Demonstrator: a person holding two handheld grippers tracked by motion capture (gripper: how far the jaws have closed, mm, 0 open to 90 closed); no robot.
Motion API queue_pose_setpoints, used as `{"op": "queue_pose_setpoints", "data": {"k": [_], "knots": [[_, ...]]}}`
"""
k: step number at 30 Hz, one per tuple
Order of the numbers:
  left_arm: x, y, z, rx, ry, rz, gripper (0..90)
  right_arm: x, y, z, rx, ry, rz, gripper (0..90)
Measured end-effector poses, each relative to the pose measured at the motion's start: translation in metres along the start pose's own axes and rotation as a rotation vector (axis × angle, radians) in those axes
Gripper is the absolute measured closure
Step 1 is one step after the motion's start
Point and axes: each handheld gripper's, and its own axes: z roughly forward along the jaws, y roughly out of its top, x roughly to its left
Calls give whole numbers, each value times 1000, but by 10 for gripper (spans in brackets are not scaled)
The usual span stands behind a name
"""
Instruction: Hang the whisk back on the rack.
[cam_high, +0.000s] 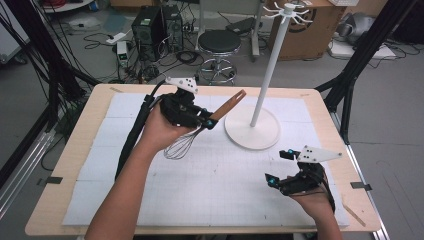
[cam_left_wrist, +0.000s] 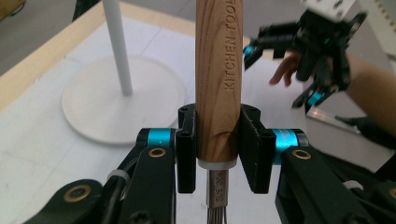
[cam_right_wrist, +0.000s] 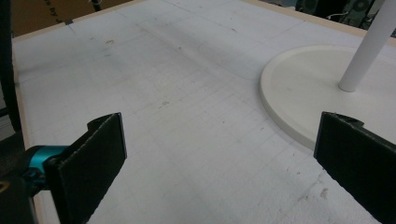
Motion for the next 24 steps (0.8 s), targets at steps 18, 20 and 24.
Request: {"op": "queue_pose_setpoints", "data": {"k": [18,20,24], "knots": [[14,87,8,-86,-40,47,701,-2,-2,-3,-8,-3,0,15],[15,93,9,-104,-56,47,701,-1,-2,-2,-6,0,6,14],[21,101,11,-99,-60,47,701,0,-2,0,-4,6,-5,15]]}}
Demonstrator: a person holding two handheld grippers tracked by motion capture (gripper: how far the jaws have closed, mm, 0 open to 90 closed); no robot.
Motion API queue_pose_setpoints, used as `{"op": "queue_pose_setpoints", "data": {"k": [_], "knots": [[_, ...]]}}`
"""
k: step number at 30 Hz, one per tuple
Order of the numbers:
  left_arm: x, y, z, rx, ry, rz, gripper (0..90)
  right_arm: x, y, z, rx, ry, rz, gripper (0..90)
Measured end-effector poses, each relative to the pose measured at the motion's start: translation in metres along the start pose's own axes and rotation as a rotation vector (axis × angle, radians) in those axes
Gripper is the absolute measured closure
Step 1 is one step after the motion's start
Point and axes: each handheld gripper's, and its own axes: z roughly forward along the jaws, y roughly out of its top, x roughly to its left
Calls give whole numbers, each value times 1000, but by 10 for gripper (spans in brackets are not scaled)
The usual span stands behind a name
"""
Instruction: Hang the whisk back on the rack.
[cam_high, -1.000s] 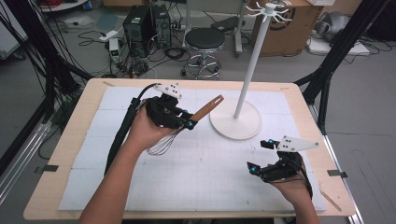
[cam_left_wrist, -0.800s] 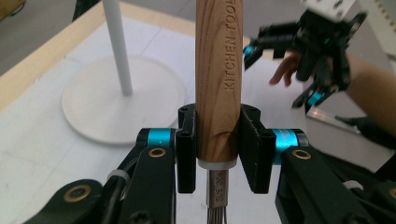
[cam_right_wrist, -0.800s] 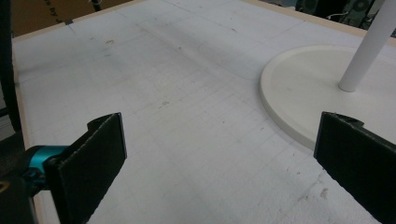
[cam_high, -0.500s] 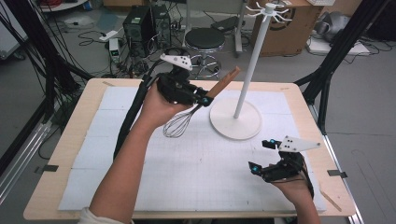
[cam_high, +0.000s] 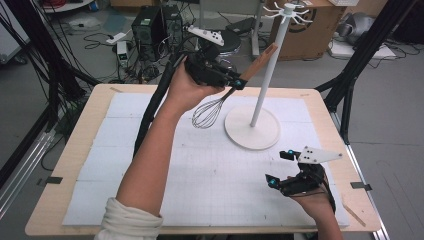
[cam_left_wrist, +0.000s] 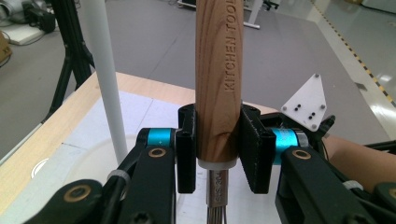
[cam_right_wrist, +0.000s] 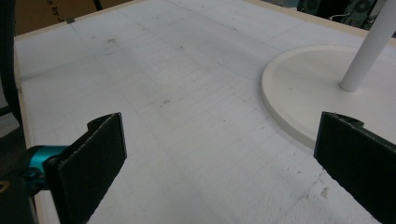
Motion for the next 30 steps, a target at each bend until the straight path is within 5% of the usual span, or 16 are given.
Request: {"op": "queue_pose_setpoints", "data": {"k": [10,30], "knots": [[17,13,-4,-24,-10,-20,702,0,-1,1,5,3,9,15],[25,57,11,-23,65,-9,702,-2,-2,-3,-18,10,17,14]]}}
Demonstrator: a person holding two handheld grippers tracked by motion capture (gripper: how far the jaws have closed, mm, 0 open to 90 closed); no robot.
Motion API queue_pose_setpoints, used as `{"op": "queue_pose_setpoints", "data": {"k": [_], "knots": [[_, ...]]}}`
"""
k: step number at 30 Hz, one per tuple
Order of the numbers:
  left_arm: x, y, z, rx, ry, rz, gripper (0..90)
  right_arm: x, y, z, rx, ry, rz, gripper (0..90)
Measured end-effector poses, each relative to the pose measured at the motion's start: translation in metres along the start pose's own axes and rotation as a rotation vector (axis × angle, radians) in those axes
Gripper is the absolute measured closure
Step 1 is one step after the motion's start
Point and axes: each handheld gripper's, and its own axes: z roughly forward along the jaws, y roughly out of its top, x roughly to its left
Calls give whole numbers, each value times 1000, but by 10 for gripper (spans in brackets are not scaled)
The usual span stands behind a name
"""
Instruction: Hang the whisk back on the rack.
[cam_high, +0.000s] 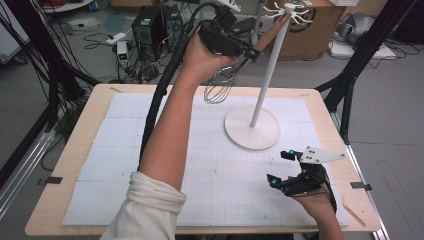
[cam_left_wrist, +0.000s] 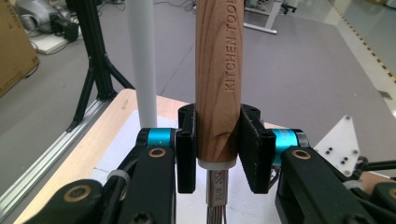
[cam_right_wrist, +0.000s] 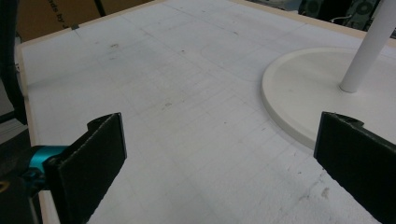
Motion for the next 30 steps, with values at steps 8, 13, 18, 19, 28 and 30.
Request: {"op": "queue_pose_setpoints", "data": {"k": [8,13,18,19,28,30], "knots": [[4,-2,3,11,18,2,701,0,0,0,0,3,-3,15],[6,-5,6,18,29,-4,702,0,-1,1,4,3,-2,15],[9,-8,10,29,42,-12,702,1,-1,1,10,6,1,15],[10,-9,11,36,49,-14,703,1,-1,2,10,5,0,15],[18,-15,27,67,43,-28,708,1,-2,3,14,7,3,15],[19,-15,31,62,37,-24,708,0,-2,3,12,7,0,15]]}}
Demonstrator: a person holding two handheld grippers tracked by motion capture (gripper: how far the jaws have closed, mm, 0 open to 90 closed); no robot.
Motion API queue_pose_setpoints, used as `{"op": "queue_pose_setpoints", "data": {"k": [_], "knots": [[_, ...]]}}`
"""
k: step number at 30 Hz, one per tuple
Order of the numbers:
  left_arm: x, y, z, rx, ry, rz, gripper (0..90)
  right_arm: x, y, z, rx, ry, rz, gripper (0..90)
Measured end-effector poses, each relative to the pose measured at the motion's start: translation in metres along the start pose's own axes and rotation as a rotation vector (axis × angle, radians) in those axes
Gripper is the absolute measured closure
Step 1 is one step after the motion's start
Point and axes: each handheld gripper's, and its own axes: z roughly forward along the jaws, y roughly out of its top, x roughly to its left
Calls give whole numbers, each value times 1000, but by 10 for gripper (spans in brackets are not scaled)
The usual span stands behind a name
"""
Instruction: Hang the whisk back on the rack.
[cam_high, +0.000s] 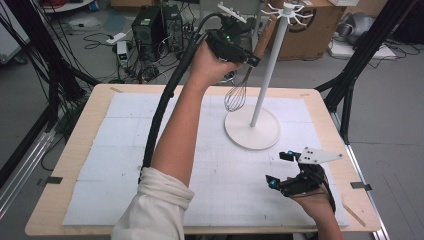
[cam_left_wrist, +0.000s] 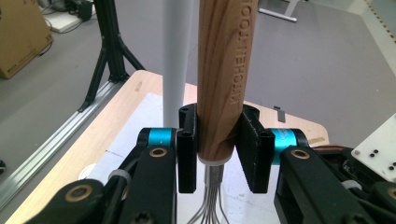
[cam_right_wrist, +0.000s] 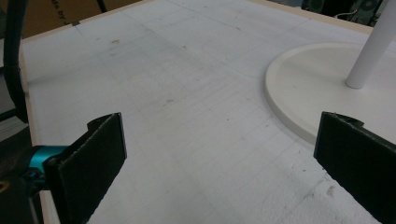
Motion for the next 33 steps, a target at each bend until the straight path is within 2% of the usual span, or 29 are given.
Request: {"op": "queue_pose_setpoints", "data": {"k": [4,6,7,9,10,17,20,22,27,33], "knots": [[1,0,5,-9,-1,0,706,0,0,0,-1,1,3,15],[2,0,6,-1,8,-13,694,0,0,0,1,3,4,15],[2,-1,7,10,26,-18,672,0,0,0,0,4,4,15],[2,-2,7,40,55,-24,512,0,0,-1,-1,2,2,15],[2,-2,7,43,60,-18,512,0,0,-1,-1,2,2,15],[0,-2,-5,36,61,-25,372,1,0,0,0,0,-1,15],[-2,-4,-10,27,65,-29,345,1,1,0,-1,2,-4,14],[-2,-8,-14,15,64,-33,327,2,1,0,-1,2,-8,15],[-3,-20,-23,32,69,-33,277,3,2,-1,0,2,-4,14],[-6,-30,-36,26,61,-31,217,4,2,1,5,-2,-9,15]]}}
